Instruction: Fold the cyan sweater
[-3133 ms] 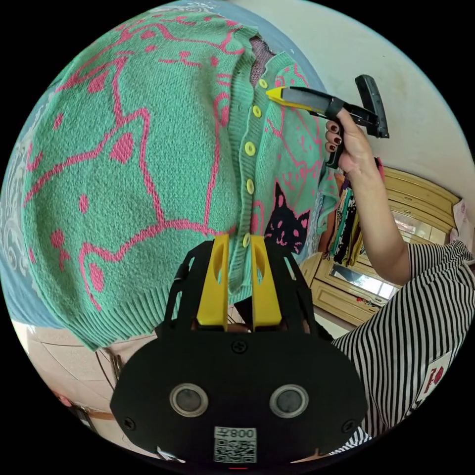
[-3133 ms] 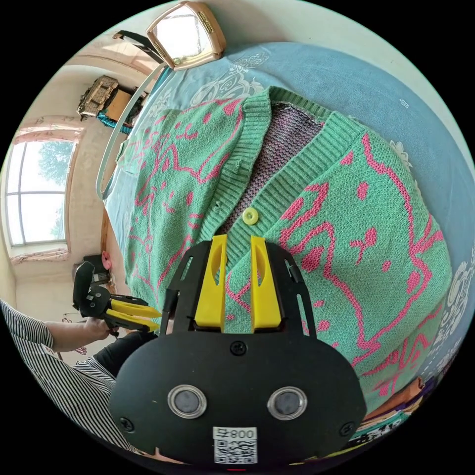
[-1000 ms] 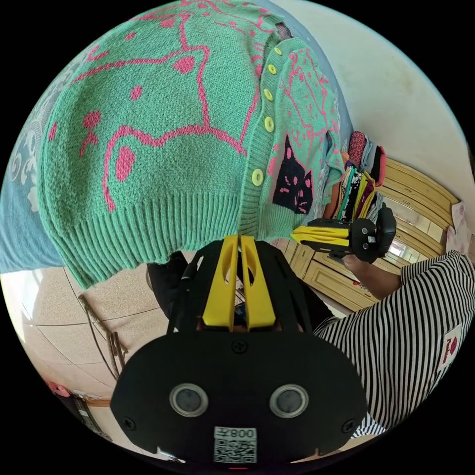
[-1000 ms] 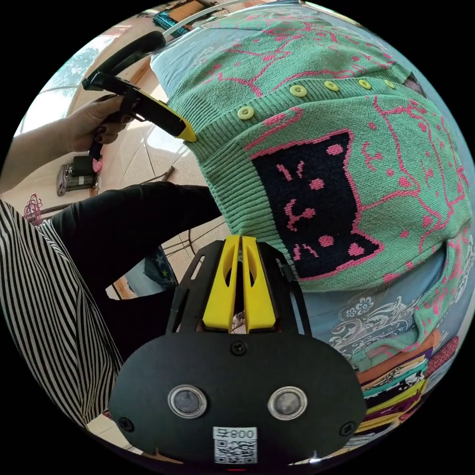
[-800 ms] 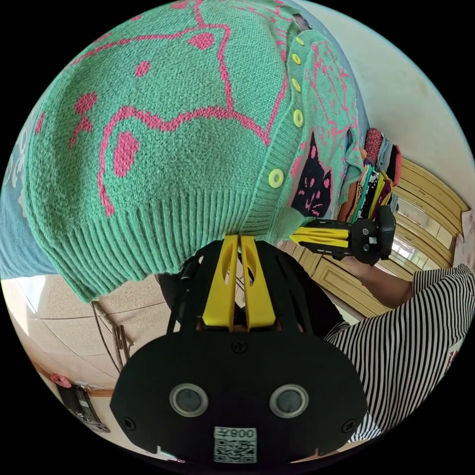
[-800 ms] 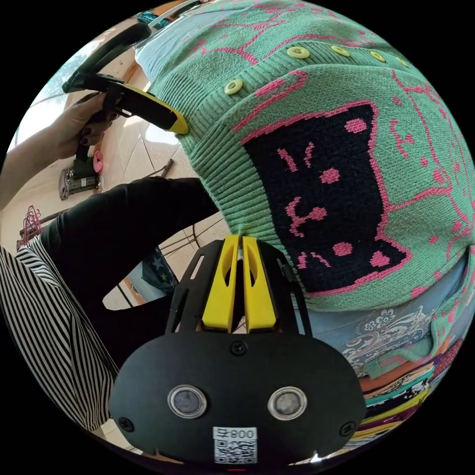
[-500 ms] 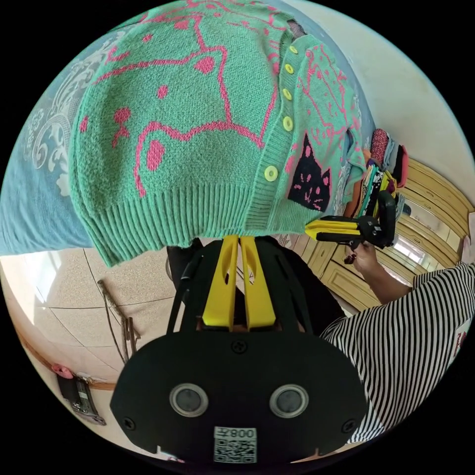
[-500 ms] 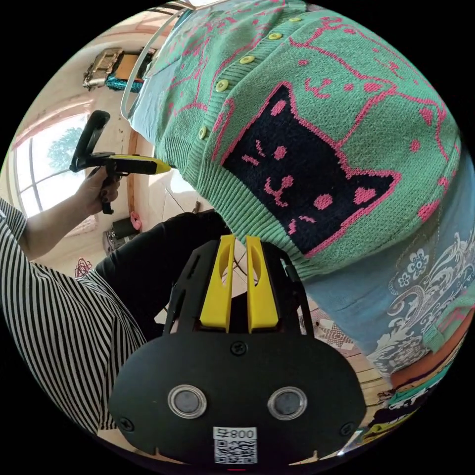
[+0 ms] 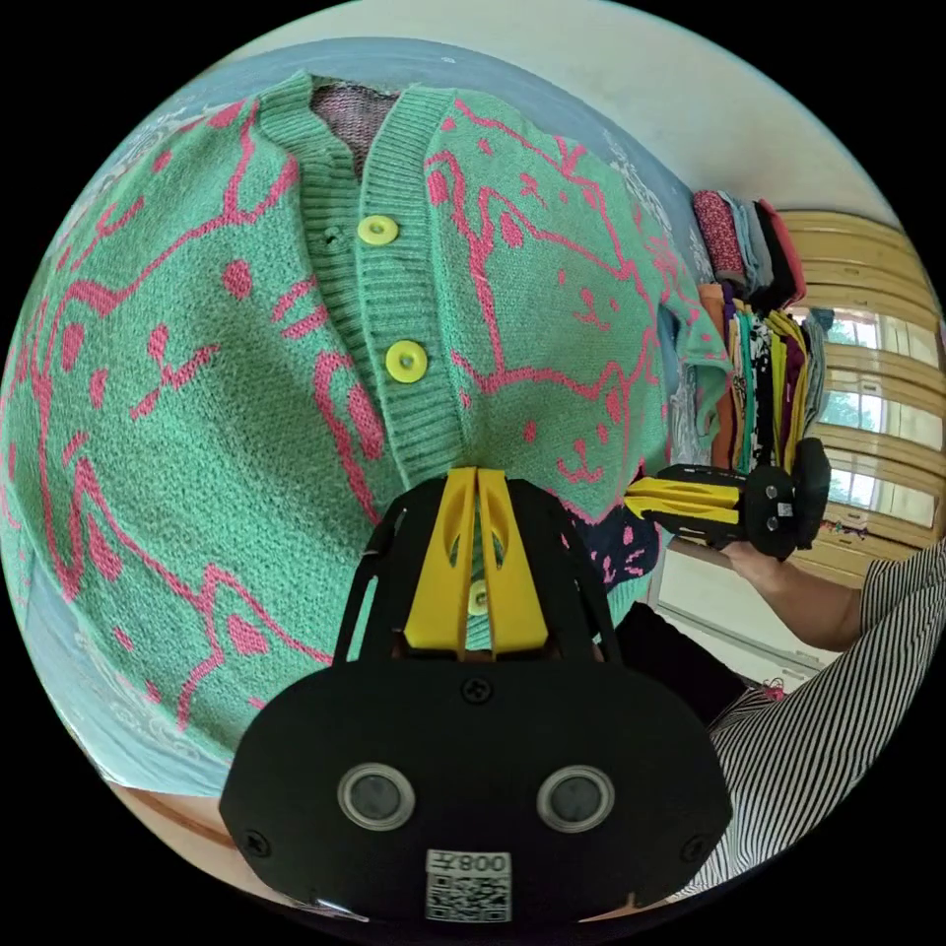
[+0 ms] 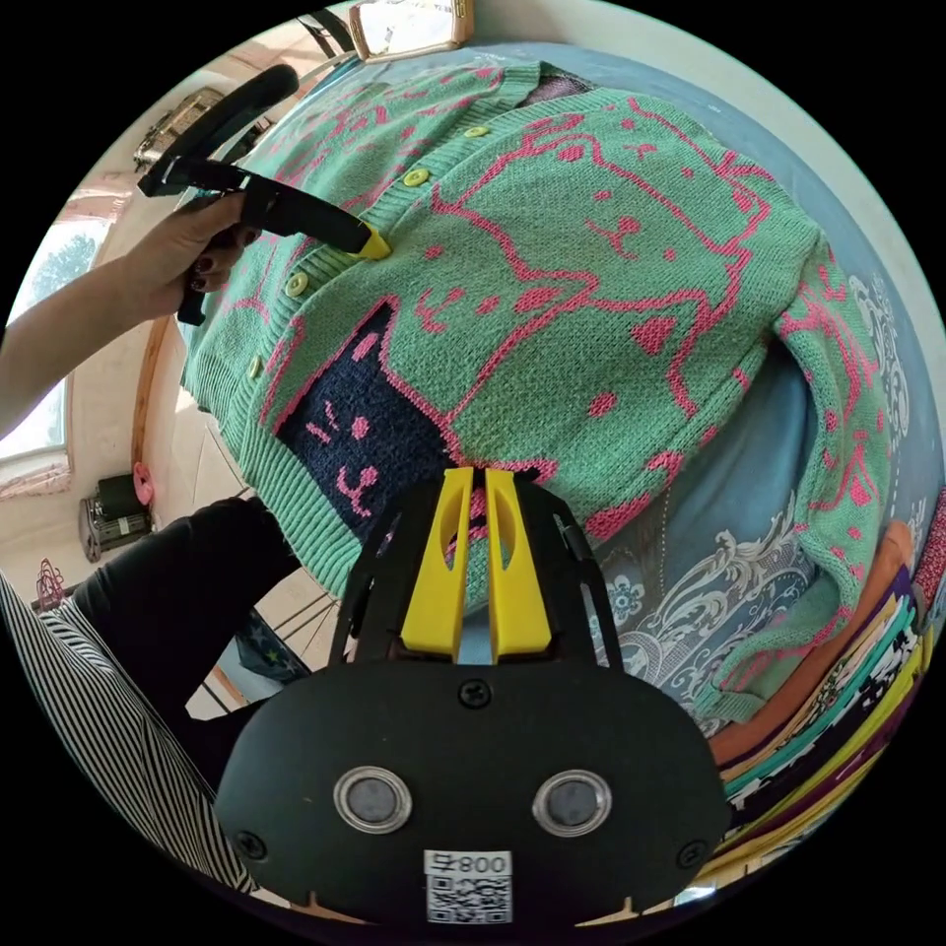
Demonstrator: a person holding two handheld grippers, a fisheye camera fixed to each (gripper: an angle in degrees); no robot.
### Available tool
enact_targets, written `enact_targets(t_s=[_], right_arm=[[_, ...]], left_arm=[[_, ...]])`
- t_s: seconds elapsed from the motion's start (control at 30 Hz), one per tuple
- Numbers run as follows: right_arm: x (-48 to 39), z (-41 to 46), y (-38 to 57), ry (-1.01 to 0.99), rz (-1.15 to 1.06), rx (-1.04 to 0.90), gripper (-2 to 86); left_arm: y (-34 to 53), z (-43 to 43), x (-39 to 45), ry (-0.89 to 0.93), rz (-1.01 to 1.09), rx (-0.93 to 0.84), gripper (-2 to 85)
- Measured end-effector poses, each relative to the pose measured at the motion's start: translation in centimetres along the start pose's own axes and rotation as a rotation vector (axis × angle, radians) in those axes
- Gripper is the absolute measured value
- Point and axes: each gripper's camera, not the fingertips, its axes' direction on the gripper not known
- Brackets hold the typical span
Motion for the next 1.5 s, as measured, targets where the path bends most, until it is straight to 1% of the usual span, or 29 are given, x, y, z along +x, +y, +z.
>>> enact_targets(t_s=[0.03, 0.1, 0.17, 0.2, 0.27, 0.3, 0.37, 0.43, 0.47, 0.5, 0.57, 0.6, 0.67, 0.73, 0.8, 0.9, 1.0, 1.03, 1.07, 1.2, 1.3, 1.5], right_arm=[[0.1, -0.4, 0.6, -0.003, -0.003, -0.005, 1.5], [1.0, -1.2, 1.6, -0.042, 0.019, -0.015, 1.0], [3.9, -3.2, 4.4, -0.135, 0.152, 0.055, 0.8], [4.7, -3.7, 5.4, -0.148, 0.195, 0.074, 0.8], [8.4, -5.4, 10.2, -0.129, 0.389, 0.130, 1.0], [9.4, -5.7, 11.6, -0.110, 0.443, 0.133, 1.3], [13.0, -6.5, 17.1, 0.016, 0.666, 0.112, 2.3], [15.3, -7.0, 21.1, 0.066, 0.803, 0.109, 3.6], [16.5, -7.3, 23.5, 0.052, 0.884, 0.145, 4.4], [17.0, -7.4, 24.5, 0.037, 0.918, 0.161, 4.7], [18.2, -7.0, 27.2, -0.005, 0.999, 0.204, 5.9], [18.3, -6.9, 27.6, -0.016, 1.011, 0.216, 6.0], [18.7, -6.4, 28.8, -0.064, 1.046, 0.264, 6.6], [19.0, -6.1, 29.6, -0.104, 1.068, 0.298, 6.9], [19.3, -5.5, 30.3, -0.136, 1.085, 0.309, 7.0], [19.4, -4.6, 31.7, -0.196, 1.107, 0.340, 7.0], [19.2, -4.2, 32.7, -0.209, 1.112, 0.371, 6.7], [19.1, -4.2, 33.0, -0.205, 1.102, 0.378, 6.5], [19.0, -4.1, 33.3, -0.212, 1.092, 0.389, 6.1], [18.5, -4.2, 34.1, -0.247, 1.062, 0.421, 4.0], [18.0, -4.6, 34.3, -0.256, 1.047, 0.424, 2.9], [15.6, -9.6, 34.8, -0.222, 0.934, 0.523, 2.2]], left_arm=[[-0.2, 0.1, 0.4, 0.025, -0.038, 0.002, -0.2], [-0.4, -0.2, 2.0, 0.003, -0.044, 0.023, -0.3], [-1.2, -0.4, 5.1, 0.028, 0.004, 0.045, 0.1], [-1.5, -0.4, 6.0, 0.036, 0.022, 0.051, 0.2], [-3.9, 0.6, 10.5, 0.072, 0.120, 0.050, 1.0], [-4.7, 1.1, 11.9, 0.089, 0.152, 0.042, 1.3], [-8.0, 3.7, 17.6, 0.154, 0.283, -0.001, 2.2], [-10.4, 5.8, 22.2, 0.192, 0.384, -0.034, 2.8], [-11.9, 7.3, 25.2, 0.220, 0.447, -0.058, 3.2], [-12.7, 8.0, 26.7, 0.234, 0.477, -0.067, 3.5], [-15.4, 10.6, 33.3, 0.273, 0.612, -0.095, 4.4], [-16.0, 11.2, 34.9, 0.271, 0.646, -0.105, 4.7], [-18.2, 14.1, 41.1, 0.247, 0.764, -0.154, 5.5], [-19.6, 16.6, 45.1, 0.232, 0.818, -0.202, 6.0], [-20.6, 18.9, 48.5, 0.243, 0.848, -0.243, 6.6], [-21.6, 23.3, 52.6, 0.201, 0.866, -0.309, 7.0], [-21.6, 27.4, 54.7, 0.107, 0.877, -0.390, 6.6], [-21.4, 28.9, 55.1, 0.042, 0.879, -0.425, 5.2], [-21.1, 29.3, 55.3, -0.025, 0.892, -0.396, 4.0], [-21.2, 28.6, 55.5, -0.049, 0.905, -0.368, 1.8], [-21.3, 26.8, 54.8, -0.017, 0.887, -0.337, 1.0], [-22.2, 17.8, 51.4, 0.175, 0.760, -0.184, 0.4]])
